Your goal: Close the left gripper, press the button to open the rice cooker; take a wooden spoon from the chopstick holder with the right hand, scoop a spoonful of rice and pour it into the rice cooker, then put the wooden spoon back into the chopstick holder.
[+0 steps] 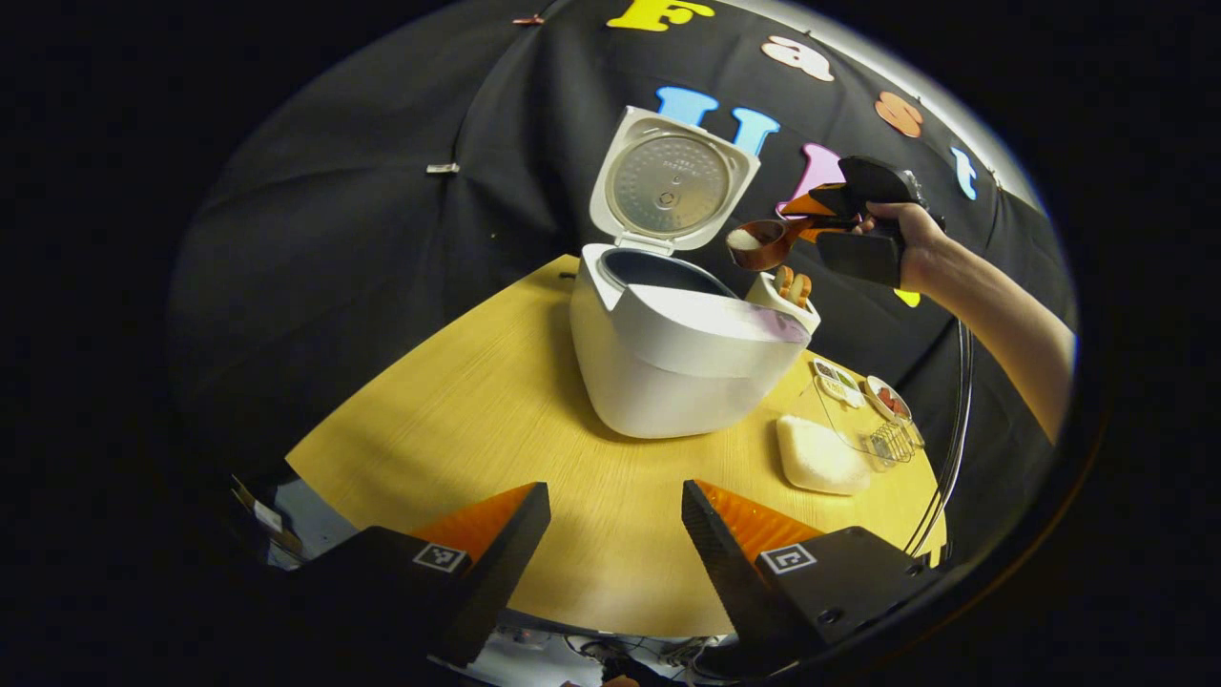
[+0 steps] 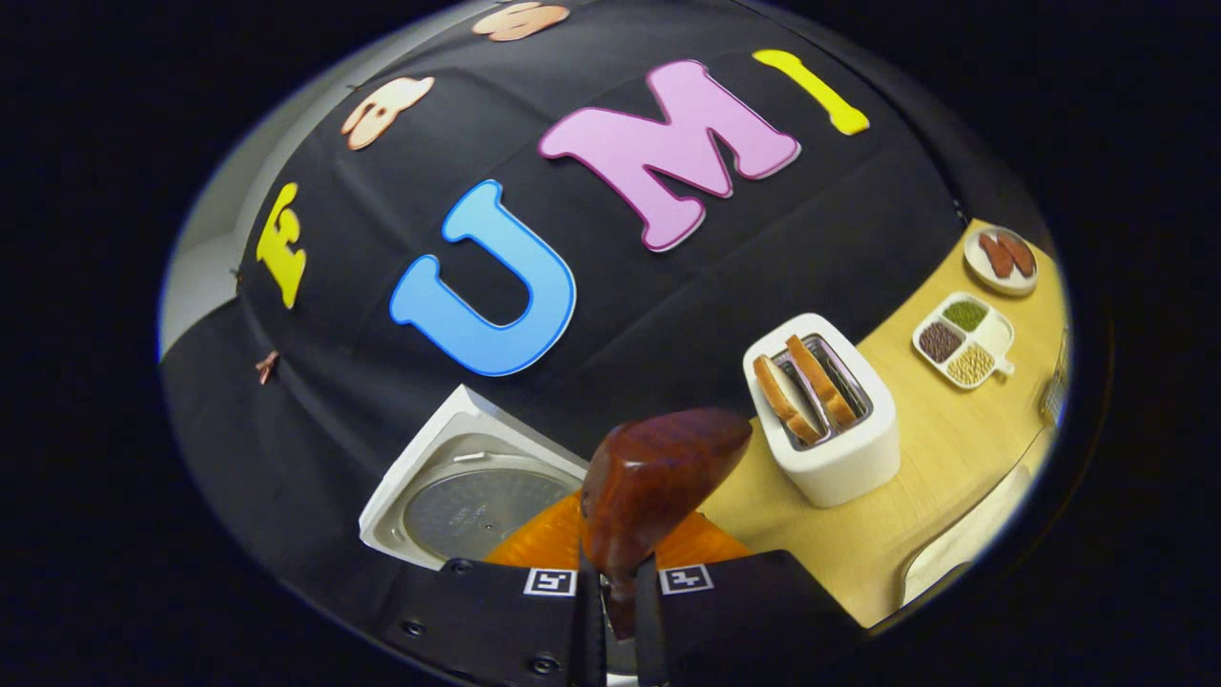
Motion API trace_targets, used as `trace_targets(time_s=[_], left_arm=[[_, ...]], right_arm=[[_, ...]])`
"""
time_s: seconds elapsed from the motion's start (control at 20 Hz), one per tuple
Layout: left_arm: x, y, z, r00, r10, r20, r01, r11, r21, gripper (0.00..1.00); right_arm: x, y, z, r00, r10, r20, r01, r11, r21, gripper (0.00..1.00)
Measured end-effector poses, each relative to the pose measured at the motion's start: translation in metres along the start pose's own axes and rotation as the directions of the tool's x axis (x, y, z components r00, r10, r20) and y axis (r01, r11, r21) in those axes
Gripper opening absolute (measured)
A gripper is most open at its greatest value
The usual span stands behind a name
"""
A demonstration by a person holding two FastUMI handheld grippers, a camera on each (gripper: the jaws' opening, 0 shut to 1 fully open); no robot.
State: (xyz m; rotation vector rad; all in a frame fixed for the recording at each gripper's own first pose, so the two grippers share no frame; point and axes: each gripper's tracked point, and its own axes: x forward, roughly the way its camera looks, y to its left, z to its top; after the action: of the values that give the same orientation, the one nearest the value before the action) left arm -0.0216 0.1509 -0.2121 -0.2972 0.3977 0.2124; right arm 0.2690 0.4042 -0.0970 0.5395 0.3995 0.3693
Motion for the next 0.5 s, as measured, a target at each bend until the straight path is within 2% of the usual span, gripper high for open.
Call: trace_targets(time_s=[0.15,0.3,0.35,0.4,0.5], left_arm=[[0.003,0.007,-0.002,1.000,0.008,0.001,-0.008,1.000,-0.030,0.96],[0.002,0.013,-0.003,1.000,0.015,-0.002,-0.015,1.000,-0.014,0.96],[0.004,0.015,-0.003,1.000,0.018,-0.003,-0.018,1.000,-0.009,0.96],[0.004,0.016,-0.001,1.000,0.020,0.000,-0.020,1.000,-0.005,0.96],[0.003,0.016,-0.001,1.000,0.022,0.004,-0.022,1.000,-0.004,0.96]], right_arm=[[0.008,0.014,-0.018,0.999,0.046,0.001,-0.045,0.986,-0.160,0.17],[0.012,0.028,-0.033,0.996,0.087,0.000,-0.083,0.960,-0.267,0.17],[0.013,0.031,-0.038,0.995,0.098,-0.002,-0.094,0.949,-0.299,0.12],[0.013,0.034,-0.044,0.994,0.109,-0.007,-0.105,0.937,-0.335,0.17],[0.013,0.040,-0.052,0.990,0.140,-0.008,-0.131,0.904,-0.407,0.17]])
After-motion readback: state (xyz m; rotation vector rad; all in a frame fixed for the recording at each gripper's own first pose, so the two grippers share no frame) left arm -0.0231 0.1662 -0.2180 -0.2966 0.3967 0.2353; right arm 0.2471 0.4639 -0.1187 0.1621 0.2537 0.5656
